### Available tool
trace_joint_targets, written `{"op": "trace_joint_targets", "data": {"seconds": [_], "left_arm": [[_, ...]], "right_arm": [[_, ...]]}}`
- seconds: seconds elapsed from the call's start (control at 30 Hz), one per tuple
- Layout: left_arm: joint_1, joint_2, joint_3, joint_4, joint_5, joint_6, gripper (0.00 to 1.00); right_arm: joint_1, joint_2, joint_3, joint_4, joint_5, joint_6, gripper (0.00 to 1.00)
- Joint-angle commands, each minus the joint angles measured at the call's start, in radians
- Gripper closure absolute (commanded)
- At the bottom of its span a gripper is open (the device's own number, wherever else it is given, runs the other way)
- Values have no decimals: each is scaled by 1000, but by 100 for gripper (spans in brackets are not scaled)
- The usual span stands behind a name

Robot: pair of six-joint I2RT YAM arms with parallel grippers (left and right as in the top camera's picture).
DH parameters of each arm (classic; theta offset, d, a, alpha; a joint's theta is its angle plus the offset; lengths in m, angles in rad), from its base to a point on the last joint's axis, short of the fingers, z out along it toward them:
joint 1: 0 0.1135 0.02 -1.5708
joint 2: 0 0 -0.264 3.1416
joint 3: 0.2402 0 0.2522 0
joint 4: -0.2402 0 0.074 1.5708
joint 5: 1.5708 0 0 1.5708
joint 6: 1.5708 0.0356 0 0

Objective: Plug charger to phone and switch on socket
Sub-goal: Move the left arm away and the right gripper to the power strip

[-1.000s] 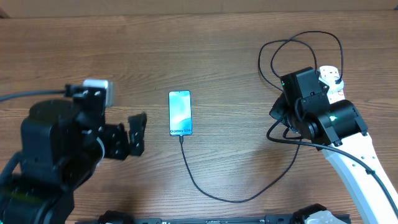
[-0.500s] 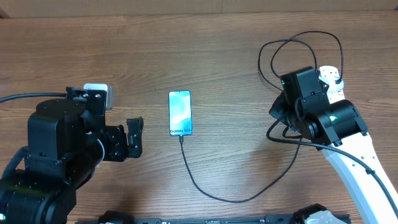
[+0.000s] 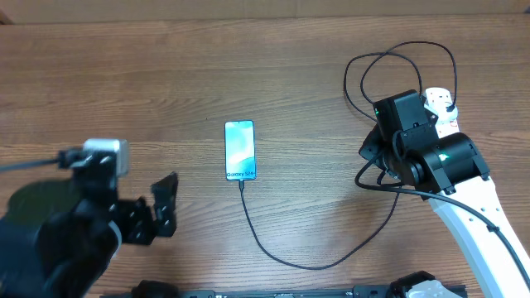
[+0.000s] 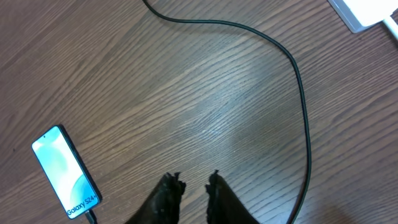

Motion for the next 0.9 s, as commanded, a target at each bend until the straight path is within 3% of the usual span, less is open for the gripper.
{"op": "trace_joint_targets", "data": {"seconds": [0.0, 0.23, 0.4, 0.5, 0.87], "left_arm": [[63, -87, 5, 0, -13, -10, 0], [88, -237, 5, -1, -13, -10, 0], [89, -349, 5, -3, -13, -10, 0], [89, -393, 5, -17, -13, -10, 0], [89, -433, 5, -274, -13, -10, 1]], "right_arm": [[-11, 2, 24, 1, 0, 3, 80], [-133, 2, 24, -6, -59, -6, 85], [-320, 21, 26, -5, -103, -79, 96], [-425, 62, 26, -5, -159, -127, 96], [-676, 352, 180, -42, -178, -216, 96]]}}
